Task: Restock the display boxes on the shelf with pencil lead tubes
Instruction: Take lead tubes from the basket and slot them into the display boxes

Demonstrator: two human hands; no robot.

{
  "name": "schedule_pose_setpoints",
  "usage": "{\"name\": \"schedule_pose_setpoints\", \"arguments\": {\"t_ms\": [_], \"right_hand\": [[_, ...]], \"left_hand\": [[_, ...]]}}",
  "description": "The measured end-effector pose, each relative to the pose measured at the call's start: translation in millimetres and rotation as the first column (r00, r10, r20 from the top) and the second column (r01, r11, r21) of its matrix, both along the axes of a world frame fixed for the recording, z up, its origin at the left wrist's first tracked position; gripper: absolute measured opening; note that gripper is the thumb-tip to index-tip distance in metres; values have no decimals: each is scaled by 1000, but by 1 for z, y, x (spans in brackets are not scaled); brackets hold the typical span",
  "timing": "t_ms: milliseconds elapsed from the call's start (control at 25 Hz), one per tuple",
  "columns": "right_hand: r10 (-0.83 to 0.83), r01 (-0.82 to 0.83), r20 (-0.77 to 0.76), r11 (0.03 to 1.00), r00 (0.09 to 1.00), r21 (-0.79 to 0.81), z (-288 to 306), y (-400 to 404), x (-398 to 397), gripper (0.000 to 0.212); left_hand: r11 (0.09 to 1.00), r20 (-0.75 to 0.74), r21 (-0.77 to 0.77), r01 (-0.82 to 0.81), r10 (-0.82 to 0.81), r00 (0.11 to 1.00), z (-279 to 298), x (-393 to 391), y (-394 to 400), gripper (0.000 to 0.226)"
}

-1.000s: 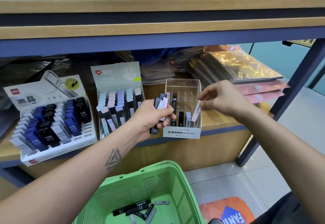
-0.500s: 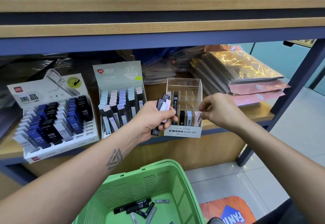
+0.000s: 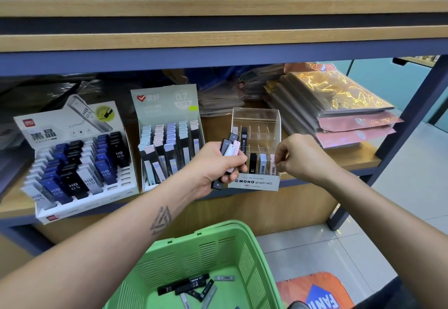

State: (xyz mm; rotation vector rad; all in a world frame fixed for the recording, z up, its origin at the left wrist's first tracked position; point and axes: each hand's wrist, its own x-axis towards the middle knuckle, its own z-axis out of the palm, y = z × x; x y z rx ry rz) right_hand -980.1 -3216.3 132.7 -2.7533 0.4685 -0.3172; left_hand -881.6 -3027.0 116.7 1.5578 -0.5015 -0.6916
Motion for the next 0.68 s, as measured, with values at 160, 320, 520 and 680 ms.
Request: {"name": "schedule_pose_setpoints", "arguments": {"t_ms": [160,320,520,680], "right_hand": [[36,-34,39,998,999,-53,1,3,2,16],[22,-21,10,998,1000,-60,-4,1,1,14],[20,-51,156,979,988,198,10,12,4,8],[42,-158,187,728,982,667,16,34,8,15]], "left_hand": [[1000,-7,9,24,-24,1000,0,-1,1,2],[999,-23,4,34,-34,999,0,-1,2,2],[991,-128,-71,111,-119,985,0,-1,2,8],[975,-129,-105,195,-207,970,1,-3,4,11]]}}
